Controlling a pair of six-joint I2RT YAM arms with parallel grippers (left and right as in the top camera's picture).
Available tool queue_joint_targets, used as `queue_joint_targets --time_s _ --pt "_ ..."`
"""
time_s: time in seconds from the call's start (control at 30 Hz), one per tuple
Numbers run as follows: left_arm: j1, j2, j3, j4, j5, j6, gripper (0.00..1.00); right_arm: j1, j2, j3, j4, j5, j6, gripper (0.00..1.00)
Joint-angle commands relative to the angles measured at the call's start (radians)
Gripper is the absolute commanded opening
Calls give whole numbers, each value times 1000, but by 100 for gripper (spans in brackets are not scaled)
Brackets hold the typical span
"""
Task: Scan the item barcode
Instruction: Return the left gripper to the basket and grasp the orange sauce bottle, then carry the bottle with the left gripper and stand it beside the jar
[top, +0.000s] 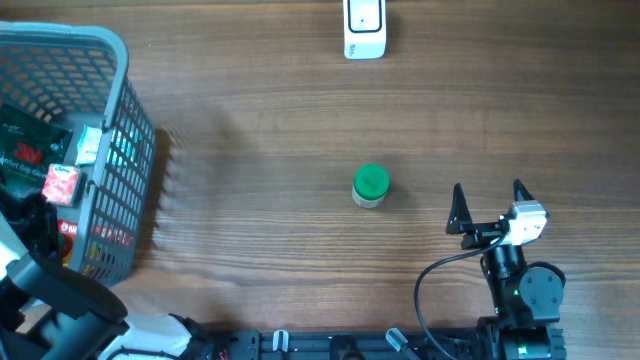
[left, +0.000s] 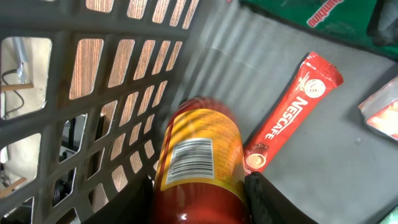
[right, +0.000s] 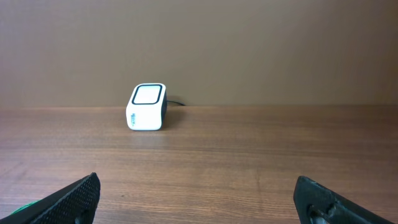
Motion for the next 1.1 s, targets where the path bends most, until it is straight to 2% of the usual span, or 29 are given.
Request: queue_joint_targets --time_s 0.0,0.13,0.47,0.67,0.9,1.07 --pt "4 13 62 -27 11 2 39 4 -8 -1 2 -8 -13 100" --pt "4 13 183 -79 49 2 38 4 -8 -1 2 -8 -13 100" --pt "3 7 646 -255 168 2 38 4 -8 -1 2 -8 -13 100" --pt "-24 -55 816 -256 294 27 37 4 -8 -1 2 -8 -12 100" --pt "-150 -172 962 -250 323 3 38 4 -8 -1 2 -8 -12 100" --pt "-359 -250 966 -225 323 -26 38 4 -8 -1 2 -8 -12 100"
